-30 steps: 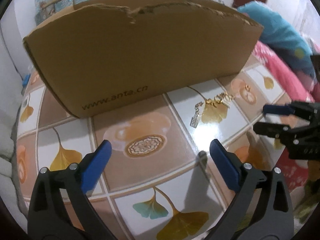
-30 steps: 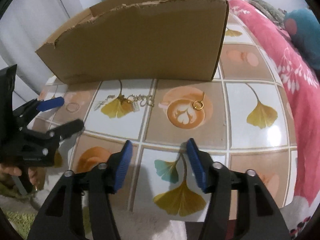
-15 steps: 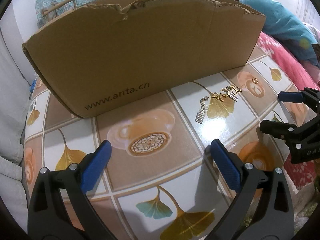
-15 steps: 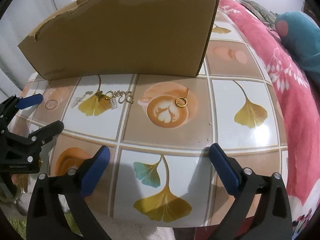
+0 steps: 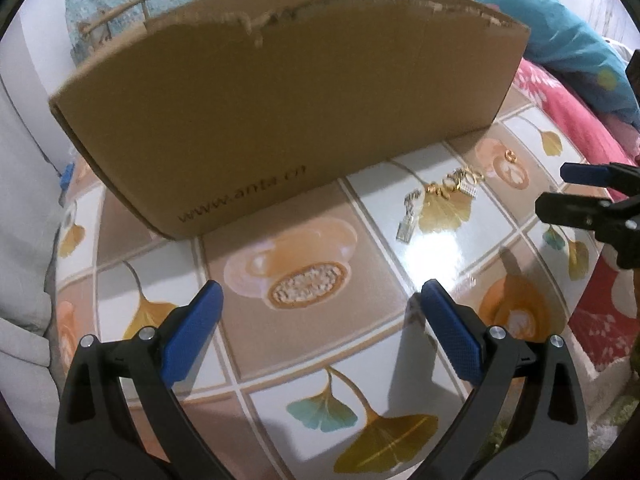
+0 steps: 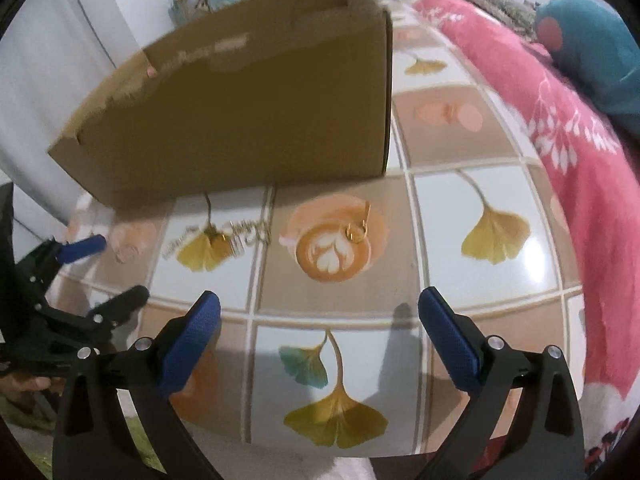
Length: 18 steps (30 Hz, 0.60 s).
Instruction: Organize jewelry
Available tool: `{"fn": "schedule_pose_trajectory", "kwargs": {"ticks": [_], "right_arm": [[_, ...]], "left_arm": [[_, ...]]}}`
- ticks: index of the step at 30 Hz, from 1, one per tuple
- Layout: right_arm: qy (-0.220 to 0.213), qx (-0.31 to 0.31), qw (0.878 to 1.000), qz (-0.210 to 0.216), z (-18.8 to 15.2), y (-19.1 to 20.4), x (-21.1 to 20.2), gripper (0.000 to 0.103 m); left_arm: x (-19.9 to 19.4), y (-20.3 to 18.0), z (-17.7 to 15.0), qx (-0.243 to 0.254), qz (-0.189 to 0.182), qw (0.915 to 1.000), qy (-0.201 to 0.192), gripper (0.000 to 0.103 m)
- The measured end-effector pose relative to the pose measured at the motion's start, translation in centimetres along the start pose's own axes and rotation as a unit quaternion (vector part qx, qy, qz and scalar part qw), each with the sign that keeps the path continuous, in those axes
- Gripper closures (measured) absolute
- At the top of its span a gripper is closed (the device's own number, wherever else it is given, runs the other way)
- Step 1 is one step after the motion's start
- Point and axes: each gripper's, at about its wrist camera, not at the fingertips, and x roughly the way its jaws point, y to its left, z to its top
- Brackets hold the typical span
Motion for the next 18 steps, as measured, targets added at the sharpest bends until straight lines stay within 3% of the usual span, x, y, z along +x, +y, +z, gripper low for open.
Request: {"fn": "schedule_pose_trajectory", "kwargs": {"ticks": [5, 10, 18], "right_arm": [[-0.005, 0.006, 0.999, 0.050, 0.2, -0.2, -0.1, 0.010], [-0.015, -0.008, 0.998, 0.061, 0.1, 0.2, -0.4, 0.023], [-0.016, -0.006, 0.997, 0.075, 0.1, 0.2, -0.3, 0.029]], "left_arm": [[-1.4, -1.0, 1.1, 0.016, -0.032, 0.9985, -0.042, 0.012], [-1.1, -2.6, 1.7, 0.052, -0.048, 0.9969, -0.037, 0.046], [-0.3, -3.7, 2.5, 0.076, -0.068, 0.9946, -0.020, 0.074]]}}
